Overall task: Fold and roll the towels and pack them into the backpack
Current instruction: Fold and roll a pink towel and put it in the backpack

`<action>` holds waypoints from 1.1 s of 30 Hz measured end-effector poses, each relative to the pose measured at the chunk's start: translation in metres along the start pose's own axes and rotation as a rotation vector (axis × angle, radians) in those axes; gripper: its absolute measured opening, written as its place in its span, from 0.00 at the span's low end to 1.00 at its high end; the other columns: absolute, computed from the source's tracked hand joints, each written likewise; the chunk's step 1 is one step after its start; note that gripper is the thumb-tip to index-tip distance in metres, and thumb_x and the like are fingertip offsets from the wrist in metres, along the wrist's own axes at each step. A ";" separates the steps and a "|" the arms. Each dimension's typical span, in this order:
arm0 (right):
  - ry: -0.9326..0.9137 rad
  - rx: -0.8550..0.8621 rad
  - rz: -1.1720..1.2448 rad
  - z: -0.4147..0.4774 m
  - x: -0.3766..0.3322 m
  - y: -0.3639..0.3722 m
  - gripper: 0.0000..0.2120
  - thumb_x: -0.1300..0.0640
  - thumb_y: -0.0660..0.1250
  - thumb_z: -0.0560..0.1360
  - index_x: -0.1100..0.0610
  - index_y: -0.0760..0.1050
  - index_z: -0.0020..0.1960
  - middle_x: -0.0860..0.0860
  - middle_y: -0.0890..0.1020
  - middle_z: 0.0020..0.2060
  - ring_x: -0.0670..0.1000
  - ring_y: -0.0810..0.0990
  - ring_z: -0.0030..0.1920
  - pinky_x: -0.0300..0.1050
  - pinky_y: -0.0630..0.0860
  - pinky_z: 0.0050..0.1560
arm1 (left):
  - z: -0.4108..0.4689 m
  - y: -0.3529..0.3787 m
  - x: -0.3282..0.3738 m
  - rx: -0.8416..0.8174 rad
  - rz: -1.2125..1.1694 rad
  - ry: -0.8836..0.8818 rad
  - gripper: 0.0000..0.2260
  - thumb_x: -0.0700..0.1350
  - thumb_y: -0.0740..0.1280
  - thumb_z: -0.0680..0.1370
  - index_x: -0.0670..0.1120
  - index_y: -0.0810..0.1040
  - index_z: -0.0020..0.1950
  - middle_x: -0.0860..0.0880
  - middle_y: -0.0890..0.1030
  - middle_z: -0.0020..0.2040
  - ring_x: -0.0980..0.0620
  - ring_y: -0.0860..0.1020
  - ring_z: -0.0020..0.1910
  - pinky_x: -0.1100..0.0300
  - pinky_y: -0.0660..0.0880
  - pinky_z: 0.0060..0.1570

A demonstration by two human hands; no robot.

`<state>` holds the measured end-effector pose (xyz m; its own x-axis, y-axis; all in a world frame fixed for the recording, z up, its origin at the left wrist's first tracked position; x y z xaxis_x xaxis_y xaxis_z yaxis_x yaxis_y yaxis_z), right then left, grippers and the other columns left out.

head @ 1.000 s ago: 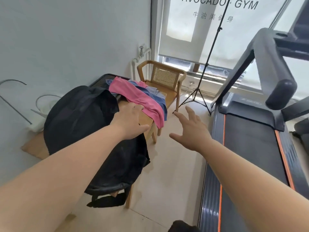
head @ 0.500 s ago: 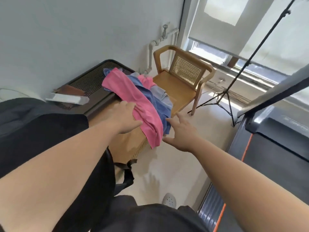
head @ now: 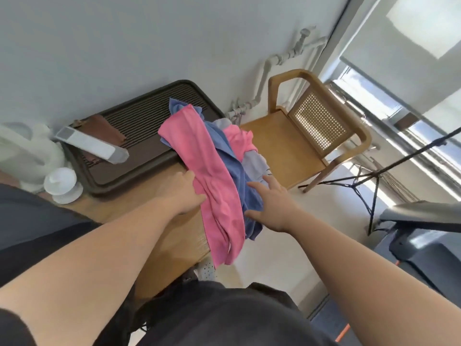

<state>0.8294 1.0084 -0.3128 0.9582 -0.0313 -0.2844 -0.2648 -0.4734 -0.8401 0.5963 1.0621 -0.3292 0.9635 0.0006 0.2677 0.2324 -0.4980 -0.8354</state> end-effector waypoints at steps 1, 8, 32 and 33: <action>-0.007 -0.020 -0.014 0.007 0.002 -0.002 0.41 0.34 0.68 0.71 0.42 0.56 0.79 0.54 0.52 0.79 0.61 0.56 0.78 0.59 0.61 0.75 | 0.005 0.005 -0.003 -0.017 -0.045 -0.022 0.29 0.61 0.68 0.75 0.46 0.69 0.70 0.42 0.74 0.66 0.41 0.75 0.62 0.52 0.73 0.55; -0.127 -0.131 -0.132 0.072 -0.016 -0.011 0.39 0.34 0.67 0.74 0.42 0.55 0.79 0.54 0.53 0.80 0.60 0.58 0.77 0.60 0.62 0.74 | 0.025 0.047 -0.030 -0.110 -0.475 -0.241 0.30 0.58 0.70 0.76 0.43 0.69 0.72 0.44 0.73 0.71 0.44 0.75 0.63 0.52 0.74 0.60; -1.129 -0.356 -0.874 0.177 -0.069 0.010 0.35 0.37 0.62 0.77 0.43 0.55 0.80 0.49 0.45 0.81 0.58 0.38 0.80 0.68 0.43 0.76 | 0.020 0.111 0.014 0.216 -0.921 -0.871 0.07 0.44 0.69 0.78 0.51 0.75 0.41 0.53 0.79 0.38 0.54 0.76 0.37 0.60 0.68 0.34; -1.137 -0.360 -0.867 0.178 -0.070 0.009 0.34 0.37 0.62 0.77 0.43 0.56 0.80 0.49 0.45 0.81 0.58 0.39 0.80 0.68 0.43 0.76 | 0.016 0.109 0.013 0.250 -0.931 -0.886 0.08 0.43 0.70 0.78 0.51 0.74 0.40 0.53 0.78 0.38 0.53 0.75 0.37 0.60 0.68 0.35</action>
<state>0.7406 1.1628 -0.3823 0.1570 0.9817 -0.1081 0.5379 -0.1767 -0.8243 0.6365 1.0216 -0.4242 0.1669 0.8697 0.4646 0.7805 0.1714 -0.6012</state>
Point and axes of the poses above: each hand's wrist, its own z-axis towards the middle knuckle, its own y-axis out of the palm, x = y × z, the point moved 10 cm from there along z, towards the middle knuckle
